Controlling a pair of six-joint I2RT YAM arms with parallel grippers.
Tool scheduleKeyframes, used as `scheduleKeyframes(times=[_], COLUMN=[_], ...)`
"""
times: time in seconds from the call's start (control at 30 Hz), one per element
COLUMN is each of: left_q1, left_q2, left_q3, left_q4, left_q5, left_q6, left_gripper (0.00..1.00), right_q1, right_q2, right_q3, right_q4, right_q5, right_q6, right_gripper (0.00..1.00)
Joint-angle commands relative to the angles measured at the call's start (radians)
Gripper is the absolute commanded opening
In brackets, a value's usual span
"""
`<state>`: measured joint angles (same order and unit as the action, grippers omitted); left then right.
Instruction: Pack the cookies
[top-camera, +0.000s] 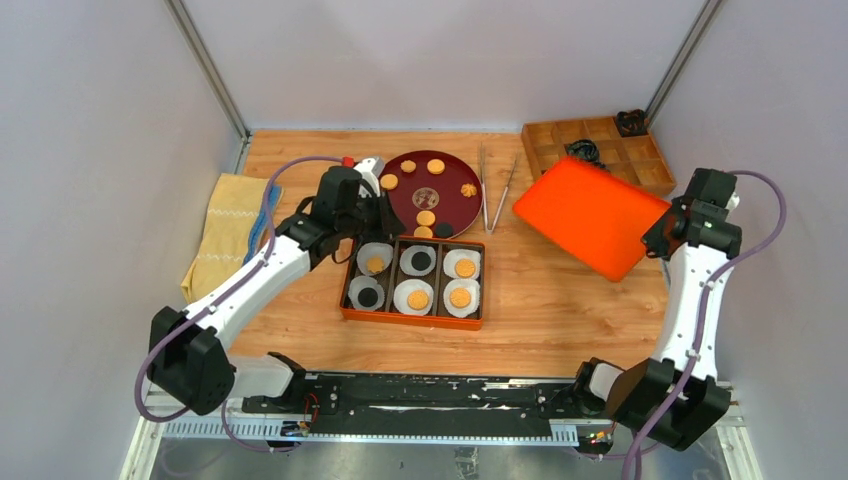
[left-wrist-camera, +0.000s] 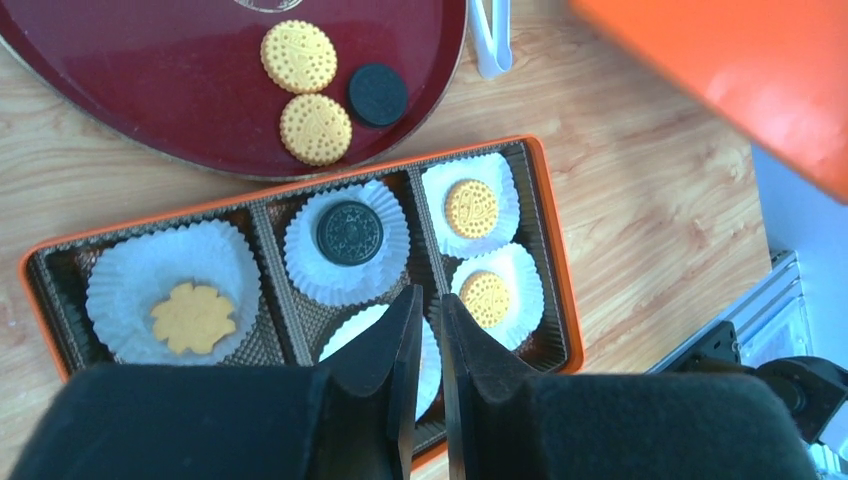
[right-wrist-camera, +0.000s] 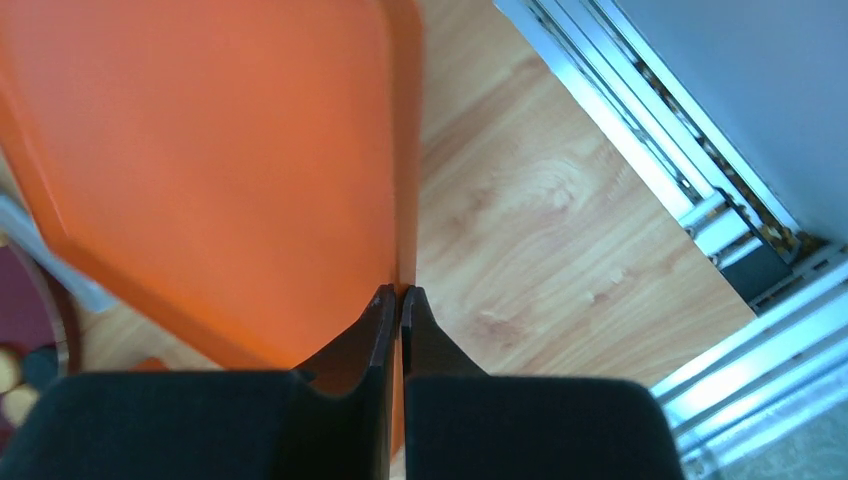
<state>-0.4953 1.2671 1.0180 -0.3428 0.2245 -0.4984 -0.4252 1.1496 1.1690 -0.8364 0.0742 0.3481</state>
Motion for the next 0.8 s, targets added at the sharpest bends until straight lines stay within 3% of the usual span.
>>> scheduleKeyframes(times=[0.0, 0.3, 0.47, 0.67, 0.77], left_q1=[-0.011, -0.011, 0.005, 0.052, 0.055], left_q2=[0.049, 0.122, 0.16, 0.209, 0.229], left_q3=[0.051, 0.086, 0.145, 0.153, 0.149], left_q4=[0.091, 0.363, 0.413, 0.504, 0.518], left_q5=[0.019, 0.093, 0.031, 0.072, 0.088], left_q6=[-0.007, -0.013, 0.025, -0.013, -0.015], left_gripper=[0.19, 0.3, 0.41, 0.45, 0.55], right_q1=[0.011, 0.044, 0.077, 0.143, 0.165], right_q2=[-0.051, -0.057, -0.033, -0.02, -0.018], right_q3=[0.128, 0.216, 0.221, 0.182, 0.162], right_q4=[-0.071, -0.087, -0.066, -0.009, 0.021], right_q5=[-0.182, -0.413, -0.536, -0.597, -0.626], right_q6=[0.005, -0.006, -0.023, -0.015, 0.002], right_gripper=[0.0, 0.0, 0.0, 0.0, 0.0])
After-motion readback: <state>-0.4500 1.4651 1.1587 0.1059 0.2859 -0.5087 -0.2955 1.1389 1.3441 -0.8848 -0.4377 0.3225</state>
